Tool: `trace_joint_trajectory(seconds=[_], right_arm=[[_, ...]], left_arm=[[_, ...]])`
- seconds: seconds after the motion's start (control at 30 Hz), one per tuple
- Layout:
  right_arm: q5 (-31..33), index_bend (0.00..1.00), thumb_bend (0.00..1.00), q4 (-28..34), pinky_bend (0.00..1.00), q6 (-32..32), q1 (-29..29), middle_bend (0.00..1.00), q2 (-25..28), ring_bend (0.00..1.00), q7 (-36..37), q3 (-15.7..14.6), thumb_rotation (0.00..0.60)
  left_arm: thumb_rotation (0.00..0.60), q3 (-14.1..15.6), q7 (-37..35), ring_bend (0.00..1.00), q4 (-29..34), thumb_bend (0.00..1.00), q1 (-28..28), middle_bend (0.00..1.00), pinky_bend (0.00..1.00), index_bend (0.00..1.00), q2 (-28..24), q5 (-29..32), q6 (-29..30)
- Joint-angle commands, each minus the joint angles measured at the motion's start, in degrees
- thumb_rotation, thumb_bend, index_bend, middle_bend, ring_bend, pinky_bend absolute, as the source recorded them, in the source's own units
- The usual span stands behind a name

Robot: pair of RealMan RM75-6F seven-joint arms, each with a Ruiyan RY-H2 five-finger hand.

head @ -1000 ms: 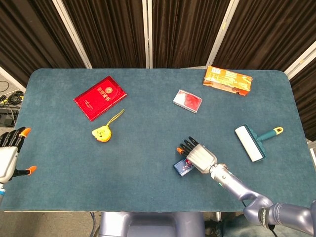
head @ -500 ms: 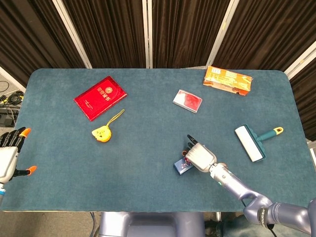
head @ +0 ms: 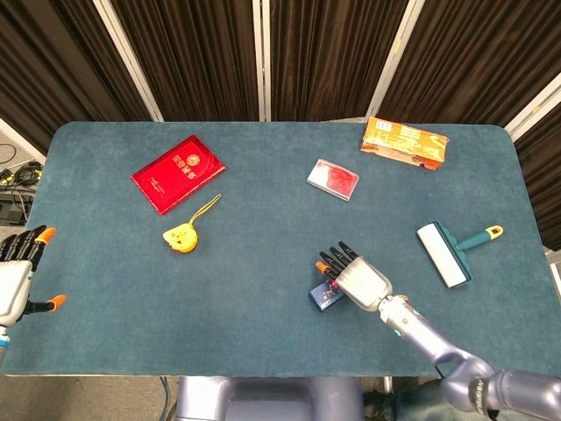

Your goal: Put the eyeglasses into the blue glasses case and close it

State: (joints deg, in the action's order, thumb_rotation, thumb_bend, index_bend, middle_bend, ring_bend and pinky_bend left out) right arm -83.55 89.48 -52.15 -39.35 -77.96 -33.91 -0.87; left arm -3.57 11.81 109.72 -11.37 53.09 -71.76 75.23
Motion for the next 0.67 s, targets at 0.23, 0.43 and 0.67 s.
trace_joint_trajectory(seconds=[0.23,0.43,0.67], right_arm=[[-4.9,0.0,0.02,7.6,0.0,-19.8,10.6,0.0,10.5,0.0,10.0,-0.4,0.6],[-5.2,0.0,0.0,5.1,0.0,-33.3,18.3,0.0,10.7,0.0,22.9,1.7,0.6],[-4.6,0.0,0.0,4.8,0.0,-37.8,23.2,0.0,10.4,0.0,27.1,1.4,0.6]], left_arm=[[0.6,0.5,-1.2,0.0,0.6,0.0,1.1,0.0,0.0,0.0,-0.7,-3.4,2.4],[0.6,0.8,-0.8,0.0,-0.9,0.0,2.4,0.0,0.0,0.0,1.1,-7.1,6.1],[0.6,1.1,-2.5,0.0,-2.3,0.0,3.6,0.0,0.0,0.0,2.0,-9.9,8.6]])
